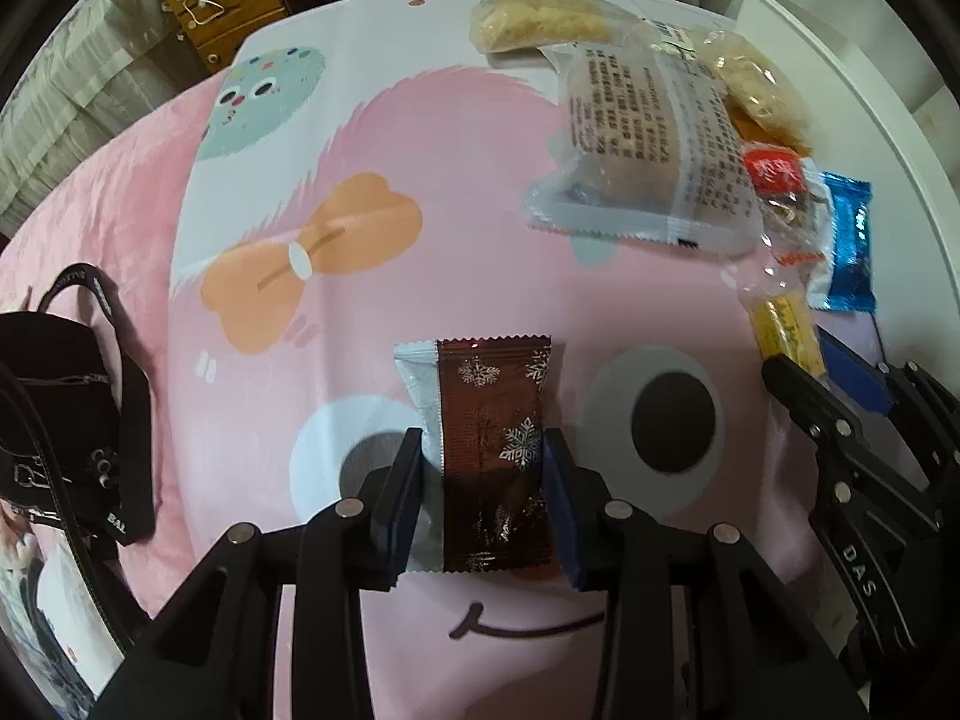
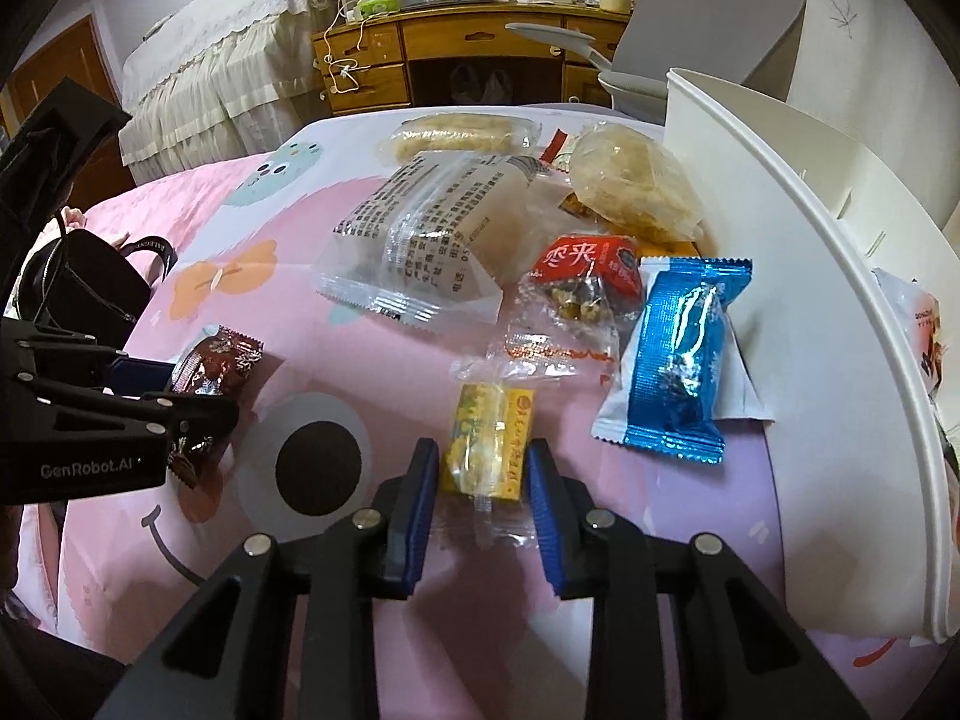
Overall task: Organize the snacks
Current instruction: 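Grasp the brown snowflake packet with the left gripper while the right gripper grasps the yellow packet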
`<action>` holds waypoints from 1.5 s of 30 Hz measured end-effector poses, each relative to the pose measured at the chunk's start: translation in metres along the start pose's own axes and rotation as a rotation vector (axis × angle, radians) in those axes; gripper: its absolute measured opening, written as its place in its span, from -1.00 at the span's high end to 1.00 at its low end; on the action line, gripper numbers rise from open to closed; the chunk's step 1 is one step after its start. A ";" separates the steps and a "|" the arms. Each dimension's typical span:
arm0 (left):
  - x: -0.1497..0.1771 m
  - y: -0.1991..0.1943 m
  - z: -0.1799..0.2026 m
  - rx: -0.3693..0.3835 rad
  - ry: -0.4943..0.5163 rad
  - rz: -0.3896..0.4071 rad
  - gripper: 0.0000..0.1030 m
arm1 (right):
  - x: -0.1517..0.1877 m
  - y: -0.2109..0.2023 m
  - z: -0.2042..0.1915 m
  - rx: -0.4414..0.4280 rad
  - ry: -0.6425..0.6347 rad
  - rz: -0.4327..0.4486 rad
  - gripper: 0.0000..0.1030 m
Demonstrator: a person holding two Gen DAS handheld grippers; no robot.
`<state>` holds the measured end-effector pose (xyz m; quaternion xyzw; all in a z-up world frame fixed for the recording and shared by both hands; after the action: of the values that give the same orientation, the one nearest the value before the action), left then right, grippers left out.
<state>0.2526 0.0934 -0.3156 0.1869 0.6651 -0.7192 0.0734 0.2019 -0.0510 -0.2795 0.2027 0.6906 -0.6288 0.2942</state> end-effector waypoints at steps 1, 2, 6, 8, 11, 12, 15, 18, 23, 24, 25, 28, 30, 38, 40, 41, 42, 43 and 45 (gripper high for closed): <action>0.002 -0.001 -0.002 0.004 0.001 -0.001 0.29 | 0.000 -0.001 -0.001 0.002 -0.004 -0.005 0.44; 0.004 -0.004 -0.003 0.004 0.003 0.000 0.29 | 0.000 -0.001 -0.002 0.004 -0.008 -0.010 0.44; 0.013 -0.016 -0.007 0.015 -0.001 0.012 0.29 | -0.005 -0.009 -0.009 0.001 -0.014 0.003 0.45; 0.018 -0.025 -0.010 0.016 -0.001 0.025 0.29 | -0.007 -0.015 -0.013 -0.002 -0.016 0.012 0.45; 0.022 -0.041 -0.013 0.021 0.002 0.050 0.29 | -0.012 -0.028 -0.021 -0.005 -0.030 0.041 0.45; 0.023 -0.047 -0.014 0.024 0.002 0.060 0.29 | -0.013 -0.032 -0.023 -0.007 -0.032 0.047 0.47; 0.026 -0.065 -0.020 0.037 0.009 0.091 0.29 | -0.016 -0.047 -0.029 -0.015 -0.024 0.066 0.87; 0.030 -0.085 -0.020 0.051 0.020 0.127 0.29 | -0.017 -0.059 -0.035 0.001 -0.011 0.071 1.00; 0.039 -0.109 -0.026 0.063 0.027 0.176 0.29 | -0.009 -0.076 -0.036 0.023 0.023 0.072 1.00; 0.041 -0.112 -0.028 0.063 0.027 0.179 0.29 | -0.005 -0.079 -0.034 0.018 0.048 0.069 1.00; 0.044 -0.115 -0.030 0.063 0.025 0.183 0.29 | -0.002 -0.081 -0.032 0.017 0.067 0.064 1.00; 0.051 -0.120 -0.036 0.069 0.022 0.188 0.30 | 0.009 -0.082 -0.025 0.006 0.155 0.035 1.00; 0.055 -0.123 -0.040 0.070 0.020 0.195 0.30 | 0.015 -0.081 -0.022 0.023 0.199 0.015 0.99; 0.066 -0.128 -0.048 0.079 0.025 0.196 0.30 | 0.029 -0.058 -0.017 0.031 0.284 -0.058 0.36; 0.066 -0.130 -0.051 0.077 0.026 0.199 0.30 | 0.028 -0.054 -0.018 0.038 0.281 -0.062 0.36; 0.066 -0.130 -0.052 0.076 0.027 0.201 0.30 | 0.027 -0.051 -0.018 0.044 0.277 -0.065 0.35; 0.066 -0.130 -0.053 0.075 0.028 0.201 0.30 | 0.027 -0.047 -0.019 0.052 0.270 -0.076 0.35; 0.066 -0.130 -0.054 0.074 0.027 0.201 0.30 | 0.028 -0.042 -0.019 0.059 0.264 -0.093 0.34; 0.066 -0.131 -0.056 0.073 0.024 0.201 0.30 | 0.029 -0.035 -0.020 0.070 0.258 -0.116 0.34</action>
<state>0.1550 0.1720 -0.2210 0.2639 0.6174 -0.7295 0.1304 0.1548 -0.0384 -0.2716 0.2514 0.7110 -0.6372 0.1589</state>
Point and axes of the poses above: each gripper's, at about its wrist camera, not at the fingertips, and y roughly the way its jaws point, z to its right, x to its underside, the point moved 3 cm from there along y, roughly the way its jaws point, and after that the axes turned 11 degrees about z, right-handed, at the moved point
